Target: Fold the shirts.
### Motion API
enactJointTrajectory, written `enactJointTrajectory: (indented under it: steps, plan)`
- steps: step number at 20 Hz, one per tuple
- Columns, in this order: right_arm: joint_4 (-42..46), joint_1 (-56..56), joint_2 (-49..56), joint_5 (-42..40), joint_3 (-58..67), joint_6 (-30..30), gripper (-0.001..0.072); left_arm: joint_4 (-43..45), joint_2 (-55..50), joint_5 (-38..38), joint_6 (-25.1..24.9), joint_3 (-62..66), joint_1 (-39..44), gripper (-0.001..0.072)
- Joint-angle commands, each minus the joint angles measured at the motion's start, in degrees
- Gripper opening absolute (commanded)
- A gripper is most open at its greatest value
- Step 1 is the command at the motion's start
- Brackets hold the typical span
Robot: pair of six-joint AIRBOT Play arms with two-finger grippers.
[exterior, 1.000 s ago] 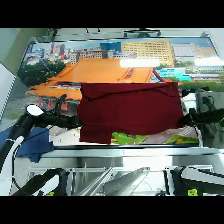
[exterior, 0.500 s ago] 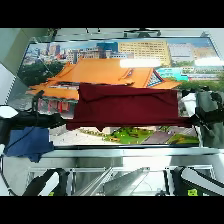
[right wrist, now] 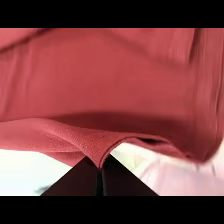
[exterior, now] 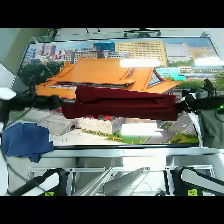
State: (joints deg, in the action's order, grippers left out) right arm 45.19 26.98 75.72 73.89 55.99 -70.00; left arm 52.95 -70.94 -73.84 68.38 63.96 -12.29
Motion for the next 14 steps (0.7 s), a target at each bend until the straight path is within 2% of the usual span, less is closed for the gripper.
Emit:
enactJointTrajectory:
  steps: [1,6,11,12,13,14]
  plan:
    - [-1.3,-1.8,7.0,-7.4,2.4,1.0,0.0017,0.0,-13.9,1.9,-0.6,14.4,4.4,0.0019]
    - [-1.5,-3.6,13.2,-16.5,3.8,4.3,0.0017,0.1,-31.7,2.3,-1.6,29.6,9.1,0.0018]
    - [-1.5,-4.3,14.8,-17.9,4.3,6.2,0.0018,-0.2,-43.3,1.9,-1.4,41.3,9.5,0.0022]
    - [-1.4,-4.2,14.3,-17.5,4.8,6.3,0.0018,-0.2,-44.6,1.9,-1.3,44.1,9.4,0.0144]
    - [-0.8,-4.1,13.6,-17.5,5.4,6.3,0.0021,-0.4,-45.4,2.4,-1.3,46.8,9.1,0.0325]
    - [-0.2,-3.8,12.8,-17.4,6.1,6.2,0.0132,-0.4,-45.4,3.6,-1.3,48.9,9.1,0.0328]
